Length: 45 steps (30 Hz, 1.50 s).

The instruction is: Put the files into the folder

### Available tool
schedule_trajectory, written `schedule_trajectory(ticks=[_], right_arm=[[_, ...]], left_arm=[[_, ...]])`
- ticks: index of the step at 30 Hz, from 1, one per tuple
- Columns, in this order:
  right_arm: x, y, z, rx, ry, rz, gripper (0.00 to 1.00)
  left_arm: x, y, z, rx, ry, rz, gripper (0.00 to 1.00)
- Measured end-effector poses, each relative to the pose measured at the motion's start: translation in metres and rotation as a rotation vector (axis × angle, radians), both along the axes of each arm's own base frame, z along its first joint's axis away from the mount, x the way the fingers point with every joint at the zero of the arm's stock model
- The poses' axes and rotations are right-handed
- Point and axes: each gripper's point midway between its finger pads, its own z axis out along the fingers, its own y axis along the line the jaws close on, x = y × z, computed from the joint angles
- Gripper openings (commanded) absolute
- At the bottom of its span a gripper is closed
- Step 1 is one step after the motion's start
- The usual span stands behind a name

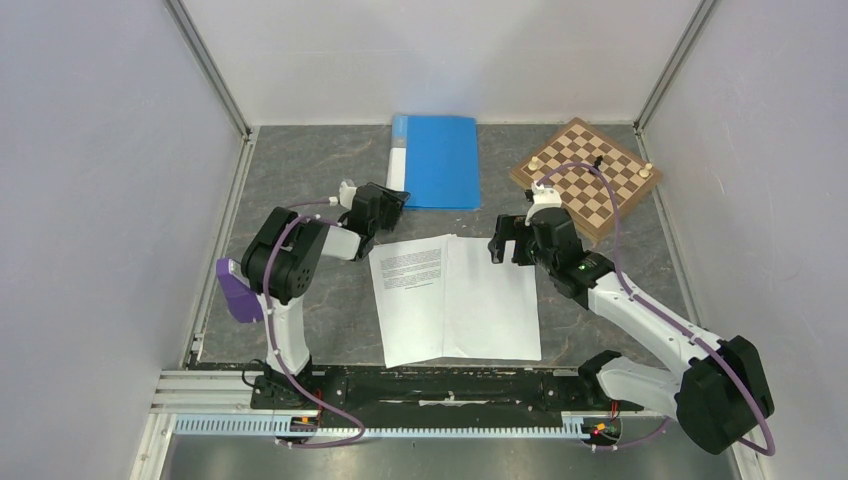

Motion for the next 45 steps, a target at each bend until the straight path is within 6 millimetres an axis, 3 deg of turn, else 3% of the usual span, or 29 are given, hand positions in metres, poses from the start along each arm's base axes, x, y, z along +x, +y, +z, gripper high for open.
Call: schedule_trajectory(ticks=[30, 45], right_arm=[[-0.002, -0.001, -0.010, -0.013, 0.032, 0.009, 0.99], [-0.003, -0.001, -0.012, -0.014, 0.038, 0.011, 0.99]], left_arm=[[0.010, 0.005, -0.001, -0.170, -0.040, 0.115, 0.54], [0.019, 0.007, 0.006, -0.167, -0.057, 0.140, 0.54]])
